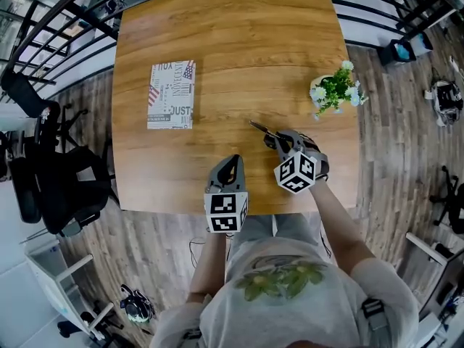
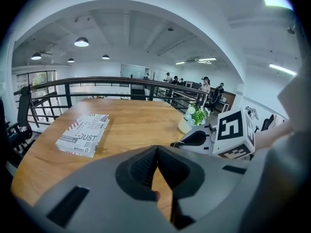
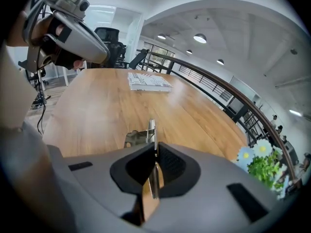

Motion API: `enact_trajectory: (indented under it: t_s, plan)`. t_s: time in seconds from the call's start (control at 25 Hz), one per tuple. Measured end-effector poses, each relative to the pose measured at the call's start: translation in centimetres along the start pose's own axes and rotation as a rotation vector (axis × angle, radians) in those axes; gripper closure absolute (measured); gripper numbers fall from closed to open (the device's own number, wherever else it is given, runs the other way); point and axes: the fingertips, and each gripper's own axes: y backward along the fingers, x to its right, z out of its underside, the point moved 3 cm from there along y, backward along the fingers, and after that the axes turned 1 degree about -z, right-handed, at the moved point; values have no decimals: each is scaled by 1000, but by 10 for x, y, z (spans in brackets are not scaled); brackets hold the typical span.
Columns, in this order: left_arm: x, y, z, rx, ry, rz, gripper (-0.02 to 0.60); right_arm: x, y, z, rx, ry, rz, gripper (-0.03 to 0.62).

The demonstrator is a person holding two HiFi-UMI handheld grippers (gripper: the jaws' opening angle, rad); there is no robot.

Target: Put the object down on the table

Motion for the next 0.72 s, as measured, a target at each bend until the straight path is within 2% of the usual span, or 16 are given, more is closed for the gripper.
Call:
enact_trajectory:
  t_s: [0.28, 0.72]
  plan:
    - [1, -3, 4, -13, 6, 2, 569, -4, -10, 10, -26, -3, -2, 580]
    - [2, -7, 8, -21, 16, -7, 569, -15, -14, 14, -16, 57, 4, 570]
